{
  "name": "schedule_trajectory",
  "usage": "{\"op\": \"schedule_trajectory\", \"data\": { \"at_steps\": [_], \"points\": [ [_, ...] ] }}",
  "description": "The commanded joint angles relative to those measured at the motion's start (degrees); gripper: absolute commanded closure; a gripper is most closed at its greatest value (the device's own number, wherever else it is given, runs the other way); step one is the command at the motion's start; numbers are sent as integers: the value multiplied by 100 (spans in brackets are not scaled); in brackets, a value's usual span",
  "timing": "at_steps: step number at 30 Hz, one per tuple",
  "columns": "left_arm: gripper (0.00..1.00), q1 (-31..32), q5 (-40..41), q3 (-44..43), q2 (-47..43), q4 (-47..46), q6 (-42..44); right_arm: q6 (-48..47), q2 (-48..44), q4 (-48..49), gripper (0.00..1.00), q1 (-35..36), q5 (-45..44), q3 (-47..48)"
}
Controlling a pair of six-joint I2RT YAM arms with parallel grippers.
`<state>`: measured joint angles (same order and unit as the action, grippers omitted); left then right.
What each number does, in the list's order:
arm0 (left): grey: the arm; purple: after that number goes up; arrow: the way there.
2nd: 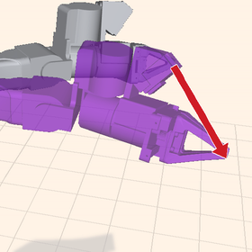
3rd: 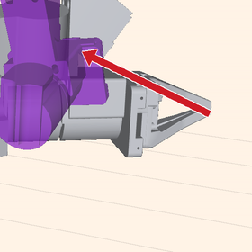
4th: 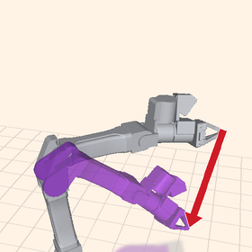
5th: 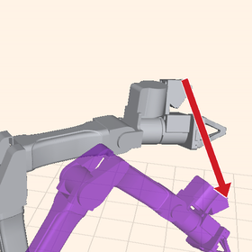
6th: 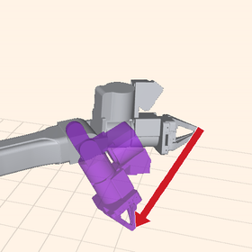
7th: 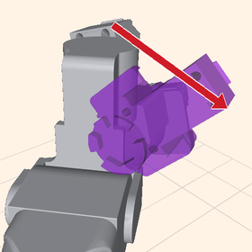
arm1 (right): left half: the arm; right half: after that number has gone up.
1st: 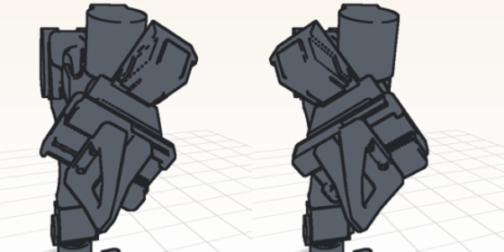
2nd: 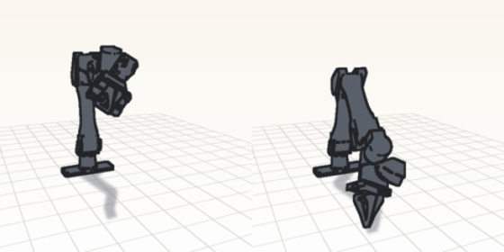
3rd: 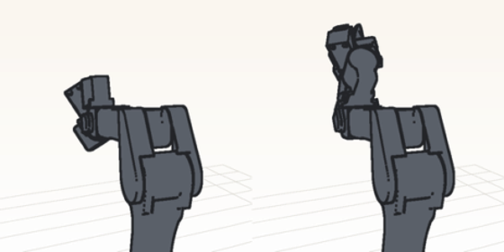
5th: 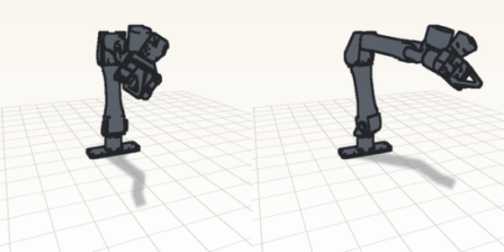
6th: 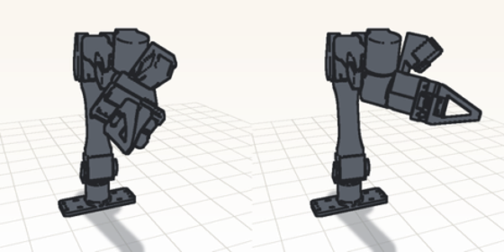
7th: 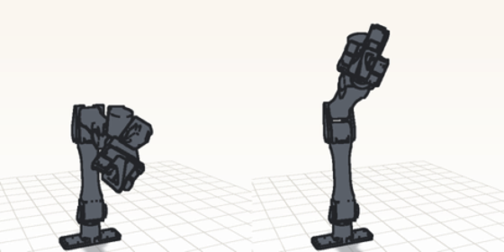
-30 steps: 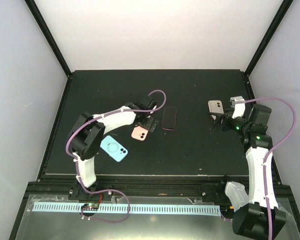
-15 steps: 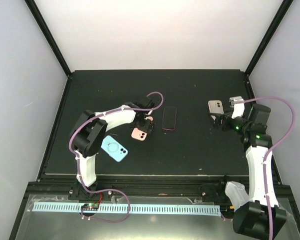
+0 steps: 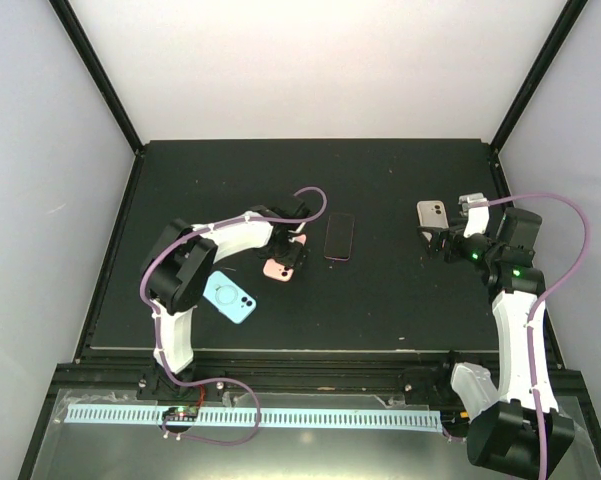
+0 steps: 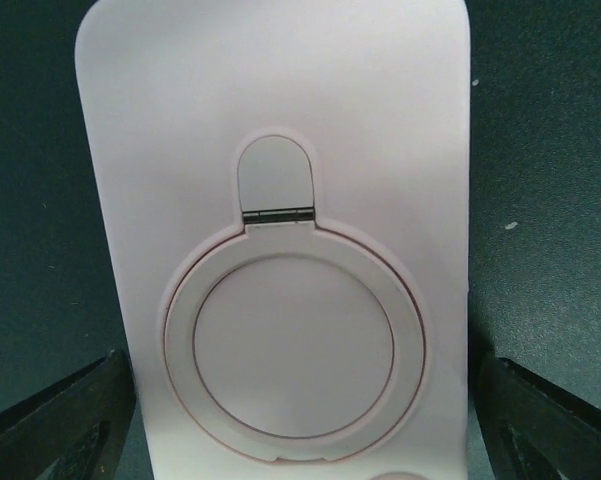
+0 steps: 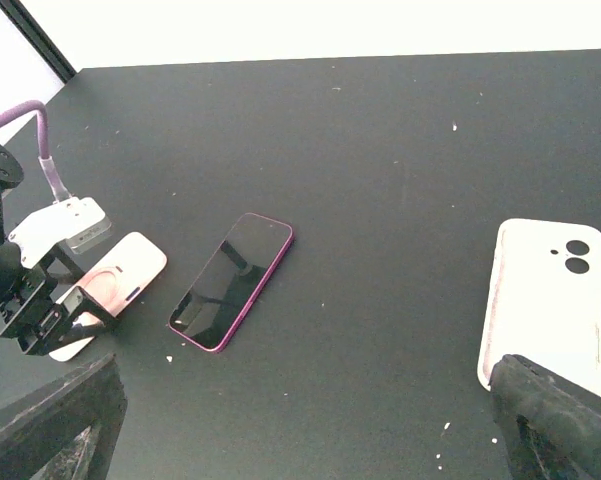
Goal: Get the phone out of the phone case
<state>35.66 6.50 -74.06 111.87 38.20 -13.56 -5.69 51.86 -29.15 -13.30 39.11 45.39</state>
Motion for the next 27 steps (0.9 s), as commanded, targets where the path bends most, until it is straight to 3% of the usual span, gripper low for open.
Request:
{"op": "schedule_trajectory", "data": {
  "at_steps": [1,10,14,20,23,27],
  "points": [
    [8,8,141,-103,243,416,4,-108,-6,8,0,3,18,128],
    [29,60,-68,302,-395,290,-40,-366,-232,44,1,3,1040,24],
    [32,291,-270,701,-1174,86,-104,-820,-87,-390,8,3,1258,232],
    [35,574,-1341,1404,-2592,-311,-331,-1990,-3,-685,19,90,1544,417],
    [36,591,-1711,1603,-3232,-251,-331,-2705,361,-1294,25,614,1182,826],
    [36,592,-2175,1840,-4156,-198,-279,-3249,576,-1731,30,2096,-166,1193]
  ]
}}
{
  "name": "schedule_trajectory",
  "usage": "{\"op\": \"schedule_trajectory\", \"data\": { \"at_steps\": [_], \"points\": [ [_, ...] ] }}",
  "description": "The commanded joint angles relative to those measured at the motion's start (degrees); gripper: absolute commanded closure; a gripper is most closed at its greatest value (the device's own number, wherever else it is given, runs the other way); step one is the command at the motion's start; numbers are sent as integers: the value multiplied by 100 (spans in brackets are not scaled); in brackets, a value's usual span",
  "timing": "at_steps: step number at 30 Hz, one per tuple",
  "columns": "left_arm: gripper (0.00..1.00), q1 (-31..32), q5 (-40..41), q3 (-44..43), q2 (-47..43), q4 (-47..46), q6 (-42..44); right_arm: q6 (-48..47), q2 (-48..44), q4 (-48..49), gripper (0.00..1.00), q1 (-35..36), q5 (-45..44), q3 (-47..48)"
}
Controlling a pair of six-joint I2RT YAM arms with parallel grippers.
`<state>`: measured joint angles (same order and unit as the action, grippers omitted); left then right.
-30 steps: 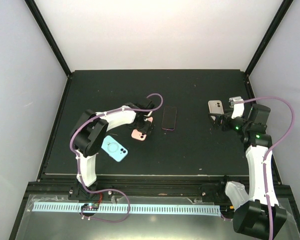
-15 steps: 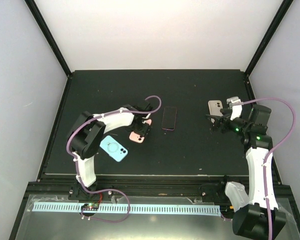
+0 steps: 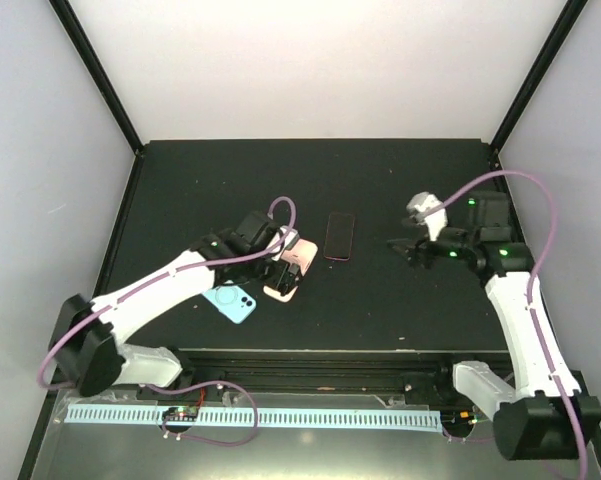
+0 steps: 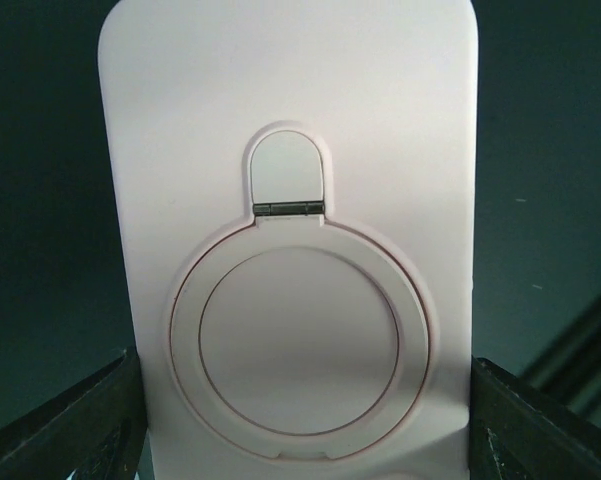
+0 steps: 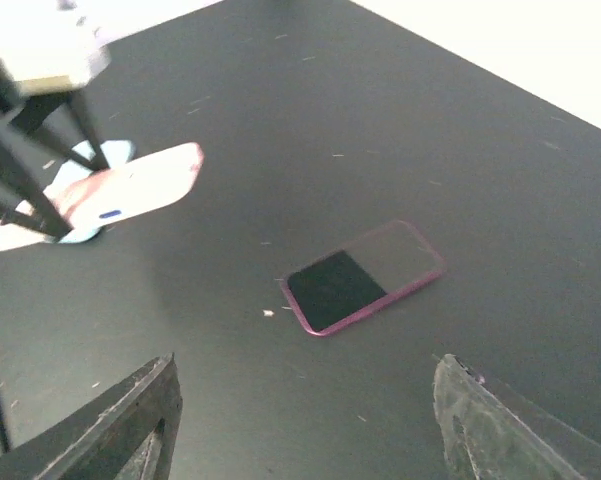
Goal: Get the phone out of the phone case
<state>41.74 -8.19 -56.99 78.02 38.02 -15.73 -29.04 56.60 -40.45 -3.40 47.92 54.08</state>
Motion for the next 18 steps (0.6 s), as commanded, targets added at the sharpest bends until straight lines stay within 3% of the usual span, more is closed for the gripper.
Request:
{"op": "schedule_trajectory", "data": {
  "at_steps": [1,7,11,18],
  "points": [
    [36,-16,-812,182,-909,-207,-58,-953,94,-609,31,1505,-1441,375],
    [37,-16,-2038,285,-1170,-343,-213,-1708,-124,-837,32,3552,-3280,533],
    [38,-16,-2641,201,-1083,-354,-258,-2332,-194,-727,37,4386,-4220,524],
    [39,8,-3189,-94,-834,-118,-260,-3076,99,-824,43,5647,-5056,830]
  ]
}}
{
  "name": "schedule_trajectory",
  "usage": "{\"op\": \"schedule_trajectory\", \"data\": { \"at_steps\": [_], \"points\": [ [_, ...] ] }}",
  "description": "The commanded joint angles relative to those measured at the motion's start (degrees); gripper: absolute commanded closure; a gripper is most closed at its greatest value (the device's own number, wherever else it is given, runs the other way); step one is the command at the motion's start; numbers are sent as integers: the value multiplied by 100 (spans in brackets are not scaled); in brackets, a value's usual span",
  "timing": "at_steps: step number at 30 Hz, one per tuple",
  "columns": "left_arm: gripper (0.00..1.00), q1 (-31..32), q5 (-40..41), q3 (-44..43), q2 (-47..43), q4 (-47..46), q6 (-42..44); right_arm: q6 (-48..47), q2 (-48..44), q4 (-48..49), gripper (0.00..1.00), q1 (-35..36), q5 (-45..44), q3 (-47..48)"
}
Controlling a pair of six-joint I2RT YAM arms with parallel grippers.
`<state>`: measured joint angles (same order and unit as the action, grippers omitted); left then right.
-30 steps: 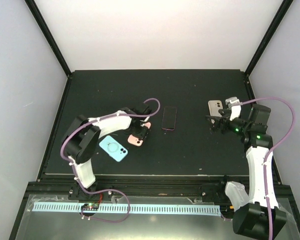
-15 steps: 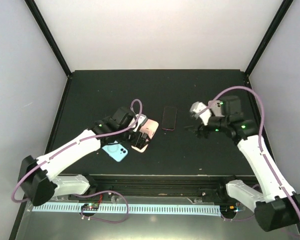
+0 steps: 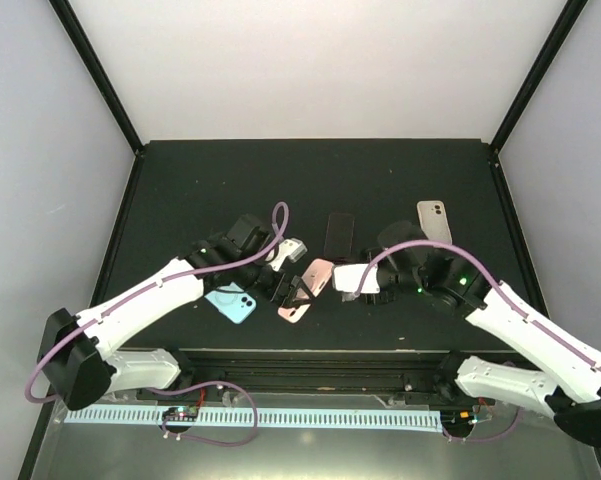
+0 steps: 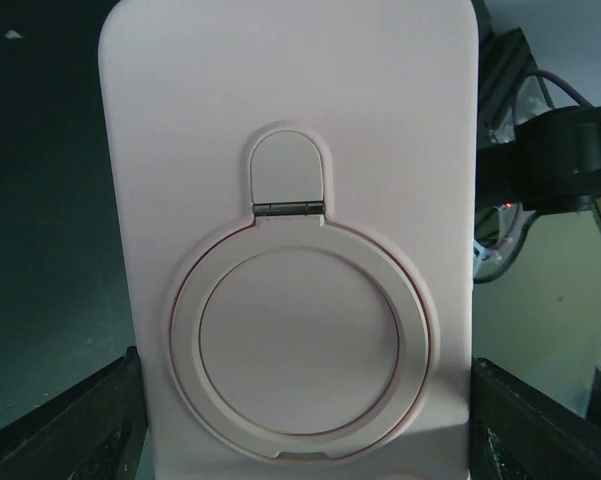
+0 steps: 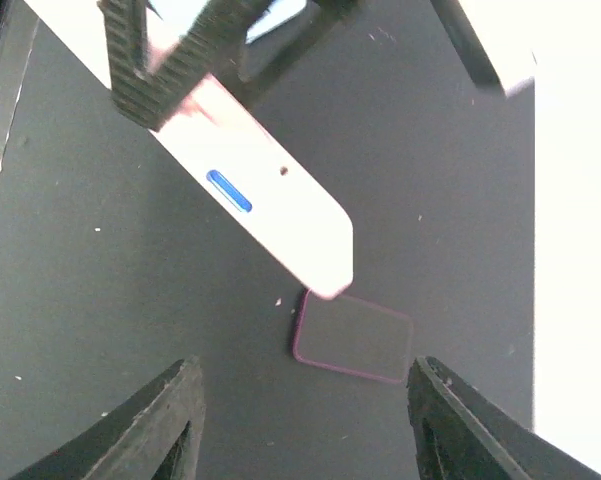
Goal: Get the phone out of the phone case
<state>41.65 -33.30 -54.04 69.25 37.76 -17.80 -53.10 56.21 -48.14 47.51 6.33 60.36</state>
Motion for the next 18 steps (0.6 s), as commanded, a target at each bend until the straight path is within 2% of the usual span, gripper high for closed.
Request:
{"op": "schedule_trajectory", "data": {
  "at_steps": [1,9,18],
  "points": [
    [39,18,-686,-415,53,-60,-48,-744,194,-35,45,717,-1059,212],
    [39,115,-860,-560,247,206,65,-915,610,-187,50,1517,-1430,473],
    [40,203,-980,-625,378,402,316,-1160,1053,-449,58,1890,-1900,605]
  ]
}}
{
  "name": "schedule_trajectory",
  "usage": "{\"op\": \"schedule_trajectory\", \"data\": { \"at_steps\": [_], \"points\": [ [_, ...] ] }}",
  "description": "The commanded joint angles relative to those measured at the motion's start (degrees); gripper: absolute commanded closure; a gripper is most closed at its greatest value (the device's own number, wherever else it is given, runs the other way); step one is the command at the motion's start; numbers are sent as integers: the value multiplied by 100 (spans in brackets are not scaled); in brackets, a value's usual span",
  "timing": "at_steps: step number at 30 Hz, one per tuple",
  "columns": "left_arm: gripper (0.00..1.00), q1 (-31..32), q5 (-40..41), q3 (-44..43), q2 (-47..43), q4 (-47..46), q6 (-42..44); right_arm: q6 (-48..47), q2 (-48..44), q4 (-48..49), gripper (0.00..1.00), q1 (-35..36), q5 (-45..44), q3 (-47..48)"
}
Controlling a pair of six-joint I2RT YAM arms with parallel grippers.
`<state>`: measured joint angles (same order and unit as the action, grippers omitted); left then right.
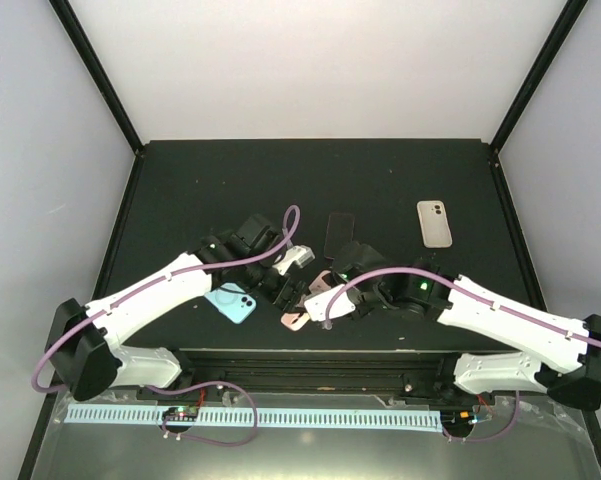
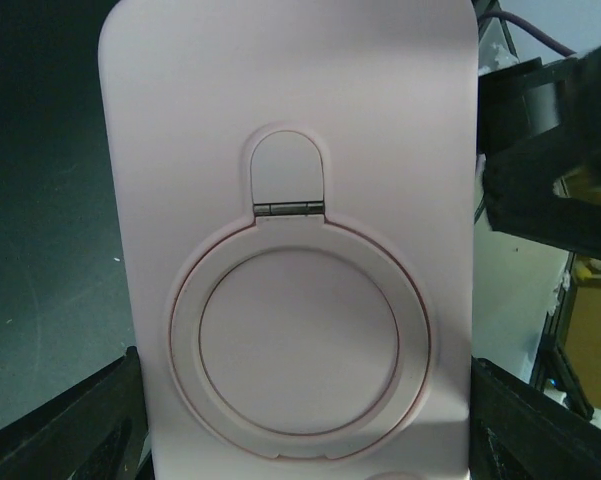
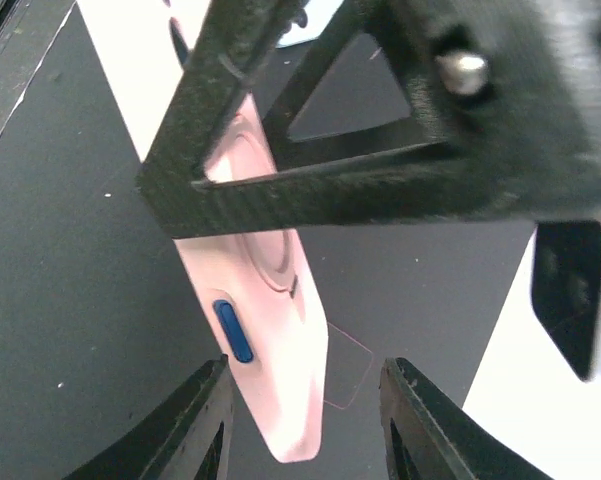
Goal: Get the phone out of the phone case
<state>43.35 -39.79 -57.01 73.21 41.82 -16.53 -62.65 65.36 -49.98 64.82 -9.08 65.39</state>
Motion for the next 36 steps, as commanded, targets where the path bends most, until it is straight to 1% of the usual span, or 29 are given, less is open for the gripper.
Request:
{"op": "schedule_trajectory", "data": {
  "at_steps": [1,5,8,12,14,16,21,22,26,28,30,34,36],
  "points": [
    [40,33,-333,-328,-17,-12,205,-226,172,-342,59,207,-385,106],
    [41,33,-401,-312,-17,-49,225,-271,259,-654,60,365,-423,97],
    [41,34,-470,-308,160,-67,255,-272,328,-766,61,437,-437,85],
    [42,33,-581,-414,217,33,384,-206,370,-362,67,470,-802,-119],
    [41,33,-603,-481,254,154,476,-288,352,-102,71,469,-1017,-311],
    [40,33,-601,-505,253,238,537,-434,358,114,73,470,-1182,-477],
    [40,36,-693,-493,274,333,631,-450,471,269,74,478,-1201,-541],
    [39,33,-671,-495,281,351,641,-435,490,253,77,487,-1175,-518],
    [29,27,-353,-531,253,380,598,-299,490,197,90,488,-1081,-402],
    [24,-16,-147,-539,123,277,534,-185,430,113,94,479,-980,-369],
    [21,-114,66,-545,-136,114,485,-66,330,-7,97,472,-941,-417],
    [2,-435,721,-638,-890,-212,440,144,-15,-212,99,193,-668,-572],
    [1,-518,1044,-506,-1346,-796,304,248,-189,-286,99,-92,-350,-567]
  ]
}}
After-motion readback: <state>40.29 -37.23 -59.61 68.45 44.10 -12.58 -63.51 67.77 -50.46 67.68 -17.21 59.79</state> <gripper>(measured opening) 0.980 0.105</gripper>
